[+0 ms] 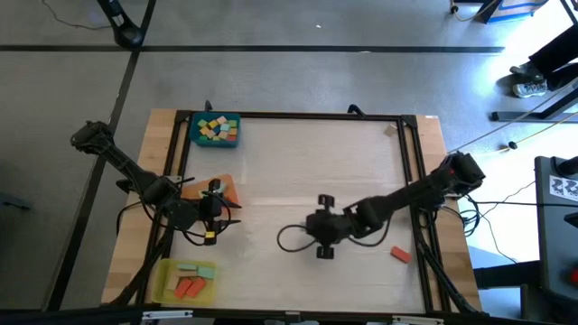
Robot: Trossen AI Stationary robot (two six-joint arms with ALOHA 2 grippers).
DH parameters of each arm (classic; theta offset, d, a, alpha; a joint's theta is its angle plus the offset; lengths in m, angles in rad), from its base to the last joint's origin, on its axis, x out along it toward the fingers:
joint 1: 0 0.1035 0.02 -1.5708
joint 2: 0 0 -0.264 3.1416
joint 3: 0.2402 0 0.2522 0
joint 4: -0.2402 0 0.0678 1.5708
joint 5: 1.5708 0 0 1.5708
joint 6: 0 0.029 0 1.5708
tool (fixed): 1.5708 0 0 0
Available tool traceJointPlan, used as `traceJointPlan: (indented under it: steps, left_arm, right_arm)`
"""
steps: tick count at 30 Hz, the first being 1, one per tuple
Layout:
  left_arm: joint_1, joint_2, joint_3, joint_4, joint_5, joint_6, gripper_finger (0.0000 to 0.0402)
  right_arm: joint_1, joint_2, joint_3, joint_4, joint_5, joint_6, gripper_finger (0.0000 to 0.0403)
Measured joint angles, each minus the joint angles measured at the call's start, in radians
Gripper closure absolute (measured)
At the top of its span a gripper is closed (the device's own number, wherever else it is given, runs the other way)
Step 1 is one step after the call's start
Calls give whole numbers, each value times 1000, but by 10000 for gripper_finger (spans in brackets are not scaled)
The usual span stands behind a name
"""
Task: Sort blocks by size
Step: Put the light blue rectangular block into the yellow bin
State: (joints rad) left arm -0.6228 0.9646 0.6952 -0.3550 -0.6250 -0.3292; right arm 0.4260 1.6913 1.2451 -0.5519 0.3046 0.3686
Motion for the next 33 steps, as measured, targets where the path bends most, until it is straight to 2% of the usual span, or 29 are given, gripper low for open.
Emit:
traceJointPlan:
  steps: [7,13,17,21,29,33]
  left_arm:
    - [3,2,0,46,0,56,224]
    - [27,49,0,180,-1,205,224]
    - [41,92,0,327,-1,303,224]
    - [55,112,0,452,0,368,224]
    - [108,112,0,499,5,339,224]
    - [142,112,0,557,66,346,223]
  right_arm:
    - [-85,0,20,207,-16,-208,272]
    - [-141,0,20,418,-44,-326,276]
    - [-165,0,20,551,-89,-401,276]
    - [-174,0,20,593,-108,-430,274]
    - [-171,0,20,631,-114,-460,273]
    - [-171,12,20,697,-115,-497,272]
